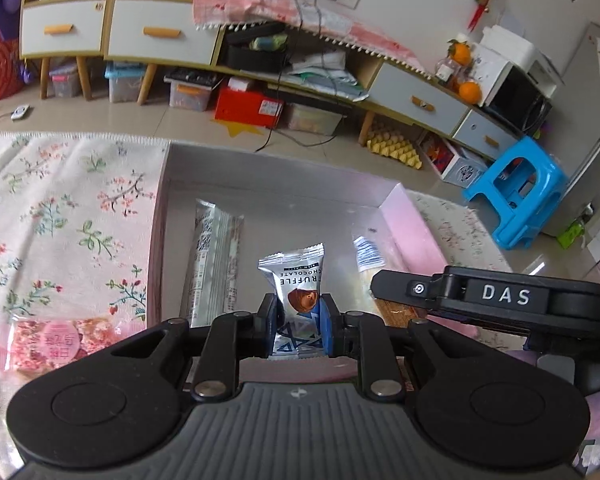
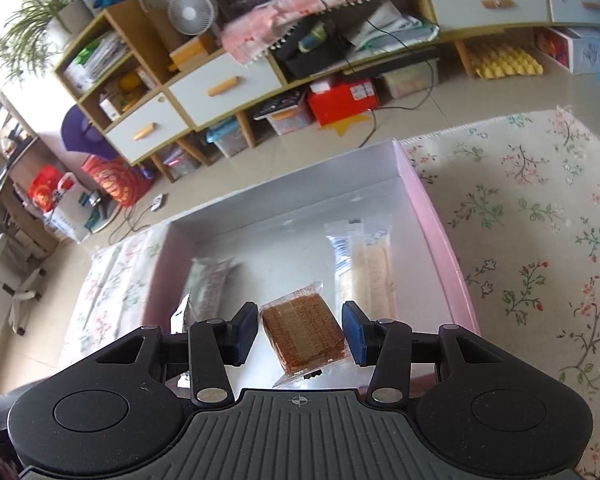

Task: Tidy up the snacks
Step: 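Lift both held packets and carry them over the pink box, then lower the chocolate packet and wafer packet into the pink box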

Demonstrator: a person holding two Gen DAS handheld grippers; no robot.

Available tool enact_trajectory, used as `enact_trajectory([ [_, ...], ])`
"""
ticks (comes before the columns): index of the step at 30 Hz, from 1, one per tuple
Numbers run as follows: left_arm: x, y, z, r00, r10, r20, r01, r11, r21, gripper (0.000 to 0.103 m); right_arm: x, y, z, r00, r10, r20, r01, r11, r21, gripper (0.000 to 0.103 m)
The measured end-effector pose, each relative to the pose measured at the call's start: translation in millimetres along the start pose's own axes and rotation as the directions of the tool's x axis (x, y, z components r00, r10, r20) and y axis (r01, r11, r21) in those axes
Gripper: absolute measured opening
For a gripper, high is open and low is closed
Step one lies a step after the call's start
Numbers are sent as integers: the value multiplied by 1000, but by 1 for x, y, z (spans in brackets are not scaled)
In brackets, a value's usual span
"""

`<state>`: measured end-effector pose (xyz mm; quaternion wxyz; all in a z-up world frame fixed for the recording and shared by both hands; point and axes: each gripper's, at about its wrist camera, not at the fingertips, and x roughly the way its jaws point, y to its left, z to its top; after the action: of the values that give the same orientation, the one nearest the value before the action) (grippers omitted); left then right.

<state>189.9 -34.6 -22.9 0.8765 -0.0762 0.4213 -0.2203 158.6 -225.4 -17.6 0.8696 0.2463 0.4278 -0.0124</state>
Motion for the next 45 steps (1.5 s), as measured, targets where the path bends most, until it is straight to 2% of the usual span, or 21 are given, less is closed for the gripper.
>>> enact_trajectory([
  [4,4,5,-1,1000,7,-21,-8,1000,-20,20,12,-8,-2,1000,3,-22,-3,1000,27,46],
  [16,11,7,-7,997,48,-61,-49,999,-19,20,18,-2,2,999,48,-14,-48,998,38,46],
  [23,13,4,-7,996,55,-64,-56,998,-10,20,24,5,-1,1000,14,-22,-14,1000,19,46],
  [34,15,5,-7,996,52,-68,-53,999,-6,21,25,8,-3,998,-68,13,68,997,-31,46],
  [38,16,2,-6,996,52,-69,-52,999,5,22,25,6,-3,998,-68,18,68,997,-27,47],
  [42,17,0,-6,997,48,-67,-47,999,13,27,24,6,-1,998,-57,9,57,998,-30,49],
  [45,16,-1,-5,997,51,-65,-50,999,16,32,22,7,0,999,-36,-2,36,999,-26,54],
])
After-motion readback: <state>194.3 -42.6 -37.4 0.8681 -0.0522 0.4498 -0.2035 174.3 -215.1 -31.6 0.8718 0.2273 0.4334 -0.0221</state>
